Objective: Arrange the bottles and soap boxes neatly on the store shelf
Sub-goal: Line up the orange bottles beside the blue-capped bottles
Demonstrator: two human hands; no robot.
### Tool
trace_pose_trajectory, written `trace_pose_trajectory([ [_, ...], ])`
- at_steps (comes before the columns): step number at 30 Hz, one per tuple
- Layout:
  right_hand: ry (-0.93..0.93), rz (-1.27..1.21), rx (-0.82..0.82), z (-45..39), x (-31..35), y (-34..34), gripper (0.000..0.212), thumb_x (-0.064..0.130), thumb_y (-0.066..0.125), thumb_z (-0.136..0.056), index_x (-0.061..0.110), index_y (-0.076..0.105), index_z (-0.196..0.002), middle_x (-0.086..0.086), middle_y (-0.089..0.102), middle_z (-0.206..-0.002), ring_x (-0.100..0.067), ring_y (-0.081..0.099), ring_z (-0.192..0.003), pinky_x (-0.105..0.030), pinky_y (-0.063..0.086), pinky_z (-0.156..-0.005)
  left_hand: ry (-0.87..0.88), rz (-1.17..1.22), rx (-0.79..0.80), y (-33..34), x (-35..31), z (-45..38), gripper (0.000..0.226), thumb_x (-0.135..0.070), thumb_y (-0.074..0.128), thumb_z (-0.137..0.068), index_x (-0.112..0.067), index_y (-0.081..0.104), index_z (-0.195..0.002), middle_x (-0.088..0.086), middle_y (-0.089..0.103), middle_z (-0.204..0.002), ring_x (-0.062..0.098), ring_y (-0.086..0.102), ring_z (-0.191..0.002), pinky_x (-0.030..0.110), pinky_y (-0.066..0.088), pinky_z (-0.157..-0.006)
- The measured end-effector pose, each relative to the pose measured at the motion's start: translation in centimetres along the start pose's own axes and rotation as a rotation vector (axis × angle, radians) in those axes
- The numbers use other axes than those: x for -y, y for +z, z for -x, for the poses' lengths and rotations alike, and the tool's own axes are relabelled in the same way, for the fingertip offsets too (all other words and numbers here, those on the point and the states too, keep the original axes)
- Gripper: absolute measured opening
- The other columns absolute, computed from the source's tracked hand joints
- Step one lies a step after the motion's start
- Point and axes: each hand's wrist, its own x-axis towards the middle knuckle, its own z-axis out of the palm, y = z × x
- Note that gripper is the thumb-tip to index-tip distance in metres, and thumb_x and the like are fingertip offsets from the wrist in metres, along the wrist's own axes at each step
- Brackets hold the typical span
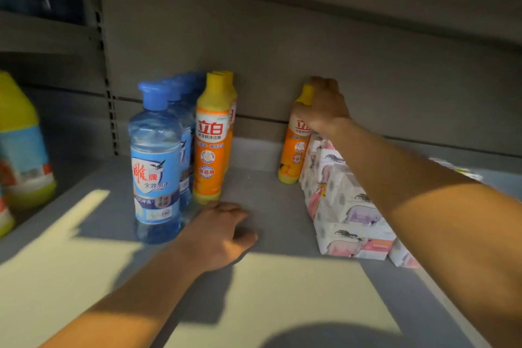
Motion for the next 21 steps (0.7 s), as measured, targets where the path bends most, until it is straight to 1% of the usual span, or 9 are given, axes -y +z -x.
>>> trace_pose_trajectory([
  [3,0.028,0.038,0.089,-1.6,0.0,0.3,0.068,0.033,0.060,-0.087,0.020,0.032,-0.147,-0.015,0.034,-0.146,-0.042,0.044,-0.127,-0.039,0.045,-0.099,0.009,0.046,-0.031,-0.1,0.2,-0.1,0.055,-0.053,0.049,-0.095,-0.027,0.048,-0.143,-0.006,0.042,-0.150,0.010,0.033,-0.139,0.020,0.023,-0.113],
  [6,0.034,0.051,0.084,-2.2,-0.1,0.9,0.064,0.028,0.060,-0.088,0.014,0.034,-0.145,-0.016,0.037,-0.141,-0.041,0.048,-0.124,-0.036,0.045,-0.094,0.004,0.071,-0.032,-0.4,0.2,-0.2,0.052,-0.052,0.050,-0.095,-0.026,0.051,-0.140,-0.005,0.046,-0.148,0.010,0.037,-0.137,0.019,0.025,-0.110],
  [8,0.014,-0.002,0.047,-1.8,0.1,1.2,0.056,0.025,0.059,-0.091,0.012,0.035,-0.141,-0.018,0.046,-0.133,-0.039,0.054,-0.115,-0.032,0.042,-0.083,0.001,0.075,-0.020,-0.6,0.0,-0.2,0.049,-0.051,0.051,-0.095,-0.024,0.056,-0.135,-0.003,0.052,-0.143,0.012,0.042,-0.133,0.019,0.029,-0.107],
  [10,-0.021,-0.061,0.020,-0.8,0.5,1.4,0.046,0.026,0.055,-0.094,0.015,0.037,-0.135,-0.016,0.055,-0.117,-0.035,0.057,-0.099,-0.030,0.036,-0.076,0.002,0.083,-0.012,-0.9,-0.1,-0.1,0.046,-0.050,0.051,-0.095,-0.023,0.059,-0.131,-0.002,0.055,-0.139,0.014,0.045,-0.130,0.022,0.034,-0.106],
  [12,-0.066,-0.086,0.002,0.6,1.2,1.3,0.037,0.027,0.052,-0.095,0.020,0.041,-0.129,-0.010,0.055,-0.103,-0.030,0.054,-0.086,-0.029,0.036,-0.073,-0.008,0.098,0.005,-0.9,-0.1,0.0,0.047,-0.050,0.051,-0.095,-0.024,0.057,-0.134,-0.002,0.054,-0.141,0.015,0.044,-0.132,0.023,0.033,-0.107],
  [13,-0.089,-0.094,-0.005,1.4,1.5,1.2,0.035,0.027,0.052,-0.094,0.021,0.044,-0.127,-0.008,0.055,-0.100,-0.029,0.053,-0.084,-0.029,0.036,-0.072,-0.015,0.106,0.013,-1.0,-0.2,0.0,0.049,-0.050,0.051,-0.095,-0.024,0.054,-0.137,-0.003,0.051,-0.144,0.015,0.042,-0.133,0.023,0.032,-0.108],
  [15,-0.122,-0.114,-0.016,2.8,2.1,0.6,0.033,0.027,0.055,-0.093,0.024,0.047,-0.125,-0.008,0.059,-0.104,-0.030,0.055,-0.087,-0.029,0.039,-0.073,-0.041,0.139,0.020,-1.1,-0.2,0.2,0.055,-0.051,0.052,-0.095,-0.025,0.047,-0.143,-0.003,0.047,-0.148,0.015,0.041,-0.135,0.024,0.031,-0.108],
  [18,-0.100,-0.215,-0.063,4.9,2.6,-0.9,0.030,0.027,0.057,-0.093,0.024,0.051,-0.122,-0.008,0.061,-0.109,-0.029,0.058,-0.094,-0.026,0.040,-0.075,-0.102,0.248,-0.035,-1.3,-0.7,0.7,0.063,-0.049,0.056,-0.093,-0.025,0.037,-0.148,-0.001,0.046,-0.149,0.016,0.045,-0.133,0.024,0.034,-0.105],
  [21,-0.069,-0.340,-0.087,6.9,3.6,-3.1,0.027,0.029,0.059,-0.092,0.023,0.055,-0.118,-0.003,0.059,-0.106,-0.025,0.059,-0.096,-0.025,0.043,-0.075,-0.120,0.445,-0.136,-1.9,-1.9,1.4,0.060,-0.044,0.062,-0.092,-0.025,0.041,-0.144,-0.001,0.054,-0.140,0.018,0.052,-0.126,0.025,0.039,-0.101],
])
